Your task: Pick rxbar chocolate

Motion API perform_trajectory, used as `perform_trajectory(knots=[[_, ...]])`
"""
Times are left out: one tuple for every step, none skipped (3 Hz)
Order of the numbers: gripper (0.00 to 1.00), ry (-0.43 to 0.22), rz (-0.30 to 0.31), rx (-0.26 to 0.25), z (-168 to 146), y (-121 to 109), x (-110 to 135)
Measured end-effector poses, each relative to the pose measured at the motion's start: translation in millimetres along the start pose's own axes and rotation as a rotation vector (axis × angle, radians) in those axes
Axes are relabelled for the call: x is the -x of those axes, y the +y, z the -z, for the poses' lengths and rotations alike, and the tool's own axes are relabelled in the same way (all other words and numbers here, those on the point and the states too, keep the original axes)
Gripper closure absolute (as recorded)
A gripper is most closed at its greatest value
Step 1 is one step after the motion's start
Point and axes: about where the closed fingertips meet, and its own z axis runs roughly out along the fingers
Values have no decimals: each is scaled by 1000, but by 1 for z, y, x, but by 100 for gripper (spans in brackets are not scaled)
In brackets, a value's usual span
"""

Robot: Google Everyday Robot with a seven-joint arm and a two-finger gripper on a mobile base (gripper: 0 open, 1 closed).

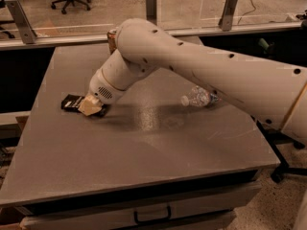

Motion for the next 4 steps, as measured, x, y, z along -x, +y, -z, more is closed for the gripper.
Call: perform_trajectory(knots=[[100,0,0,0,0,0,0],[100,0,0,0,0,0,0],[100,0,0,0,0,0,0],[82,0,0,0,0,0,0]])
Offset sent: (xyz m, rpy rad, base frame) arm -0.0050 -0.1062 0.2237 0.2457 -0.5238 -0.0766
